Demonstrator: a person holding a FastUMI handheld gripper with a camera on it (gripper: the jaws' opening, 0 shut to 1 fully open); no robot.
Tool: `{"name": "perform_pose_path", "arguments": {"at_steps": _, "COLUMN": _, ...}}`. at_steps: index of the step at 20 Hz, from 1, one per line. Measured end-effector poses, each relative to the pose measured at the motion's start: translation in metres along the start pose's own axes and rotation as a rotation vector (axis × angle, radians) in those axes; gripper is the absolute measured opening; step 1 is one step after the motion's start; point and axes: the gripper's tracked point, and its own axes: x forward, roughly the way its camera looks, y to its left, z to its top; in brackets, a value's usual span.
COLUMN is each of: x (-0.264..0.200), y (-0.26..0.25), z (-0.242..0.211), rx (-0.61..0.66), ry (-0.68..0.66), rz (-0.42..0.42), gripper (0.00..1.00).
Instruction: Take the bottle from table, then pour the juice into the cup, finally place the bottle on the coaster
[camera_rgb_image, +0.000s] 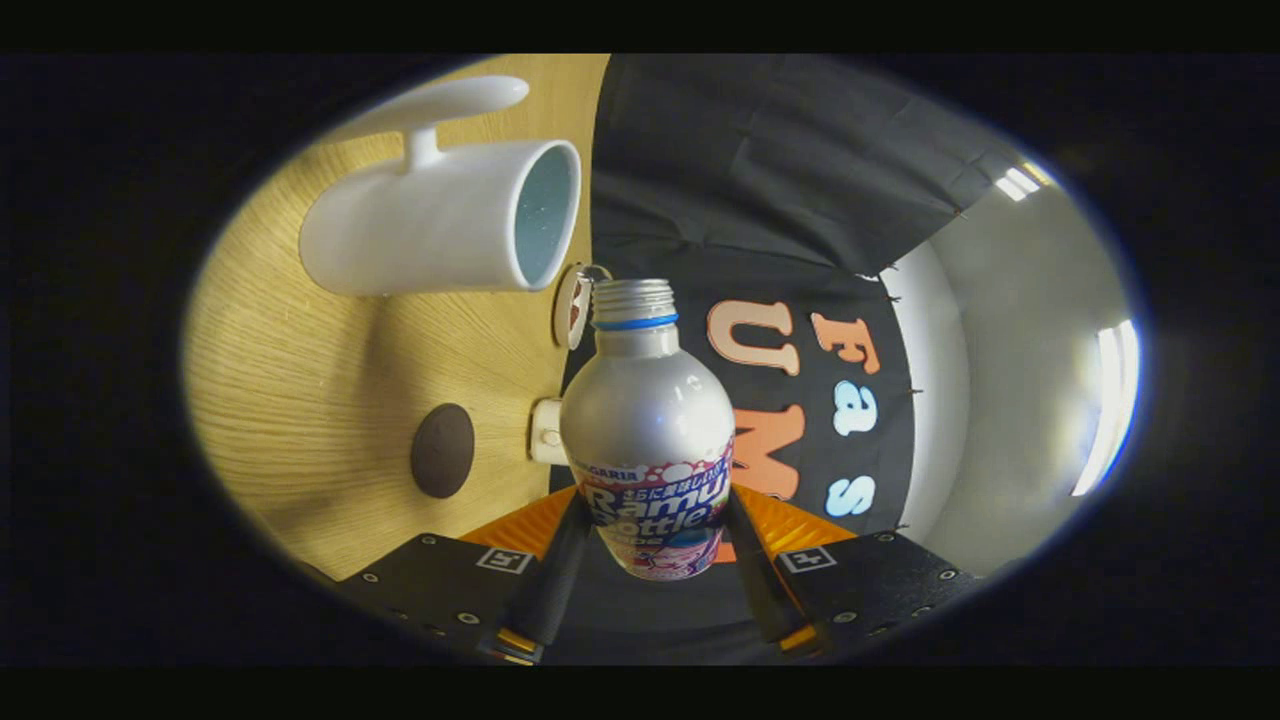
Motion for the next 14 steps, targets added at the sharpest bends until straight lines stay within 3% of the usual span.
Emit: {"name": "perform_pose_path", "arguments": {"at_steps": 14, "x": 0.012, "y": -0.017, "z": 0.003, "rx": -0.047, "ry": -0.028, "rz": -0.038, "gripper": 0.74}}
